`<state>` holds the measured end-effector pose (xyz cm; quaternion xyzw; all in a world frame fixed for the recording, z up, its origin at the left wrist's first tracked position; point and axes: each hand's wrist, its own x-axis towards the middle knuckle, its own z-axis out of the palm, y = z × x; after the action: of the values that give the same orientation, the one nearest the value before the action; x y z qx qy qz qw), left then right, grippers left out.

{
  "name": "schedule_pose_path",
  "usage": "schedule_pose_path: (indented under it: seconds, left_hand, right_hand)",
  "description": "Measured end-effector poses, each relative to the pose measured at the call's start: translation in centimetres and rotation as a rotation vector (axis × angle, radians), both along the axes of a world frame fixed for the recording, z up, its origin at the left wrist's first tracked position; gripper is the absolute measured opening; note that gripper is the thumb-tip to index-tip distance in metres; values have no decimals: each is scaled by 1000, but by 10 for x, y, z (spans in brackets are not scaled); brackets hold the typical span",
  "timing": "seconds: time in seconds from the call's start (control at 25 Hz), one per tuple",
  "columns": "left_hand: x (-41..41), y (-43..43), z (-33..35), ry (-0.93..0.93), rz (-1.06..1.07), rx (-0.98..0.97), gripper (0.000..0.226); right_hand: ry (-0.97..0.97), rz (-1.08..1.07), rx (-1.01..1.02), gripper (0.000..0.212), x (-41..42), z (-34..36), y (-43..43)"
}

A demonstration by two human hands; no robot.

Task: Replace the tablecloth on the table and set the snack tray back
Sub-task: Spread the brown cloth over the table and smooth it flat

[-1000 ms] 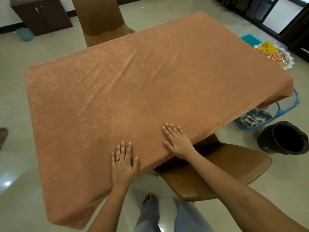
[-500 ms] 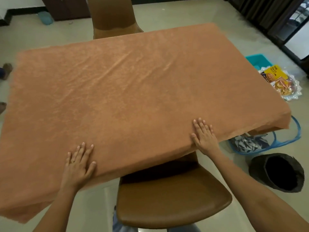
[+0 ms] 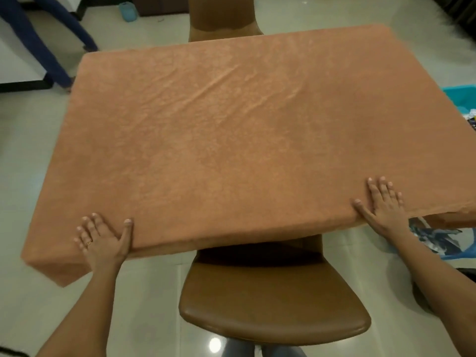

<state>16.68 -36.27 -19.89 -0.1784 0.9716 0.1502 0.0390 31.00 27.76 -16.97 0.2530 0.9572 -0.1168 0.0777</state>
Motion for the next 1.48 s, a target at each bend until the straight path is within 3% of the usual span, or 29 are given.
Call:
schedule_pose_path:
  seconds: [0.4, 0.6, 1.04, 1.16, 1.32, 1.48]
  left_hand:
    - [22, -34, 4, 0, 0, -5, 103]
    - [35, -32, 4, -25, 56, 43, 112]
    - [67, -42, -2, -13, 87, 5, 114]
    - [67, -32, 8, 33, 119, -13, 108]
    - [34, 42, 20, 79, -130, 22, 86]
    - [21, 108, 7, 6, -307, -2, 83]
  right_hand:
    - [11, 46, -45, 97, 13, -16, -26]
    - [-10, 24, -43, 97, 19, -15, -23]
    - [-38, 35, -46, 107, 19, -17, -27]
    - [-19, 87, -28, 98, 13, -16, -56]
    - [101, 370, -69, 66, -41, -27, -173]
    - [103, 511, -14, 67, -69, -35, -230]
